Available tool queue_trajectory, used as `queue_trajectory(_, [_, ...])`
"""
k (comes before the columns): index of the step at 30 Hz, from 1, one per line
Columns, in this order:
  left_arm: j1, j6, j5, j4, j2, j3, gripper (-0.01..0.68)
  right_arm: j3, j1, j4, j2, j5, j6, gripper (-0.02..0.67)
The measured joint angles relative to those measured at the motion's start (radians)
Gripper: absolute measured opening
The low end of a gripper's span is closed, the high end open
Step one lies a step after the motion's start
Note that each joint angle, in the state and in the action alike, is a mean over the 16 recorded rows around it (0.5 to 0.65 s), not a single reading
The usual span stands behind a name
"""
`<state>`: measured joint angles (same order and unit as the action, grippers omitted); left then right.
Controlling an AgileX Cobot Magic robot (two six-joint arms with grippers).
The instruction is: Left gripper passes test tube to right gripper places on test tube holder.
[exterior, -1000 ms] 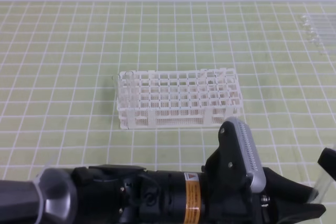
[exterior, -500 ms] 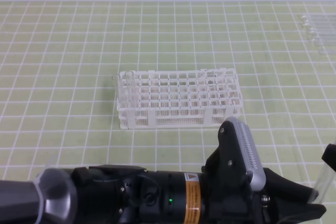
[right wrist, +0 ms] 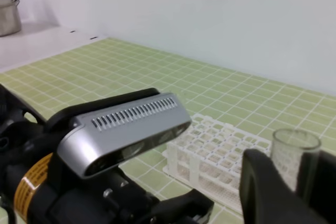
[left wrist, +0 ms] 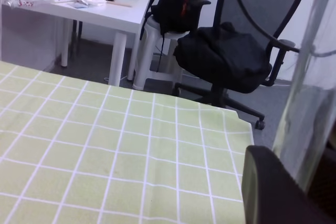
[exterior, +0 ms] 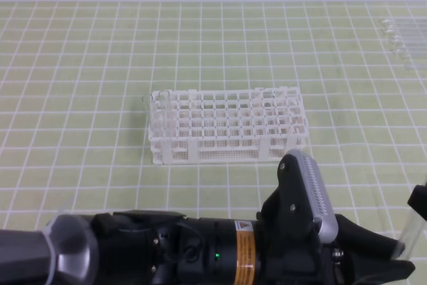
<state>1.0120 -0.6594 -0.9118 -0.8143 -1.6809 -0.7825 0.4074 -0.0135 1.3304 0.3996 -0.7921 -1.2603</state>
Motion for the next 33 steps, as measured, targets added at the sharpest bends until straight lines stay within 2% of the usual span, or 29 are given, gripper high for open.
queue_trajectory(4, [0.000, 0.000, 0.002, 0.001, -0.001, 0.000, 0.119, 0.000, 0.000, 0.000, 0.000, -0.003, -0.006, 0.105])
queue_trajectory(9, [0.000, -0.010, 0.004, 0.002, -0.001, 0.000, 0.160, 0.000, 0.000, 0.000, 0.000, -0.007, -0.014, 0.105])
queue_trajectory(20, [-0.014, -0.061, 0.013, -0.006, 0.009, 0.000, 0.350, 0.000, 0.000, 0.000, 0.000, 0.004, -0.028, 0.105])
queue_trajectory(25, [-0.047, -0.124, 0.038, -0.052, 0.030, 0.000, 0.397, 0.000, 0.000, 0.006, 0.000, 0.037, -0.044, 0.105])
queue_trajectory(30, [-0.120, -0.263, 0.070, -0.210, 0.075, 0.000, 0.357, 0.000, 0.000, 0.030, 0.000, 0.081, -0.070, 0.105])
queue_trajectory(33, [-0.178, -0.373, 0.085, -0.348, 0.115, 0.000, 0.295, 0.000, 0.000, 0.053, 0.000, 0.106, -0.093, 0.105])
